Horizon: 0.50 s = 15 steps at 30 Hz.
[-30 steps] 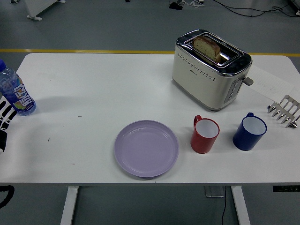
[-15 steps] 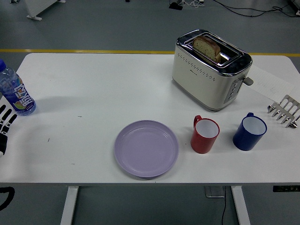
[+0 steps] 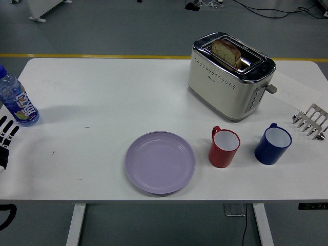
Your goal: Push plate across desktop
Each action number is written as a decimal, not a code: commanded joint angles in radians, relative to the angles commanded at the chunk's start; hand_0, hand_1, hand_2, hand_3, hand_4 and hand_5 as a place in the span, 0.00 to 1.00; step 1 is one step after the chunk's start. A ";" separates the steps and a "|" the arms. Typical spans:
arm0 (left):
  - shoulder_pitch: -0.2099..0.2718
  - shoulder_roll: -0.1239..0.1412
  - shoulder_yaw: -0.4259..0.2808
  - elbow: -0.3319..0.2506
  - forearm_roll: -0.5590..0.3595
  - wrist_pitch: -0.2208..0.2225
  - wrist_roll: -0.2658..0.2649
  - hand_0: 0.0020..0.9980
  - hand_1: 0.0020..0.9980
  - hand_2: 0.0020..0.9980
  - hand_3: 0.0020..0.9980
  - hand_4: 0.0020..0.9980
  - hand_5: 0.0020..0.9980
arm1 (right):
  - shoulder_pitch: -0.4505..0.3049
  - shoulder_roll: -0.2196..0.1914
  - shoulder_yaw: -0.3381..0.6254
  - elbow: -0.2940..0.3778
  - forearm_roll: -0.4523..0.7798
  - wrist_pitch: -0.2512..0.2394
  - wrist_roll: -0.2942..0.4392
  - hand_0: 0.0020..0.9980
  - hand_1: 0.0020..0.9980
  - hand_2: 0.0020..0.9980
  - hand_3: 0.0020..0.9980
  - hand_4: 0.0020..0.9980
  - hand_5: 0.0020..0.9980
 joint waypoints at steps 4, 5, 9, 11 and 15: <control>-0.002 0.000 0.002 0.001 0.000 0.000 0.000 0.62 0.67 0.65 0.65 0.52 1.00 | 0.002 0.000 -0.001 0.000 0.002 -0.002 -0.001 0.58 0.54 0.60 0.61 0.14 0.62; -0.003 -0.001 0.002 0.001 -0.001 0.001 0.000 0.62 0.67 0.65 0.65 0.52 1.00 | 0.003 0.000 -0.001 0.000 0.002 -0.002 0.000 0.58 0.54 0.60 0.61 0.14 0.62; -0.006 -0.002 0.003 0.005 -0.002 0.003 0.001 0.62 0.67 0.65 0.65 0.52 1.00 | 0.007 0.000 -0.002 -0.001 0.003 -0.003 0.000 0.58 0.54 0.60 0.61 0.14 0.62; -0.007 -0.002 0.003 0.006 -0.002 0.004 0.001 0.62 0.67 0.65 0.65 0.52 1.00 | 0.008 0.000 -0.001 -0.001 0.003 -0.003 0.001 0.58 0.54 0.60 0.61 0.14 0.62; -0.006 -0.002 0.001 0.009 -0.004 0.006 0.001 0.62 0.67 0.65 0.65 0.52 1.00 | 0.012 0.000 -0.003 -0.001 0.006 -0.005 0.001 0.58 0.54 0.60 0.61 0.14 0.62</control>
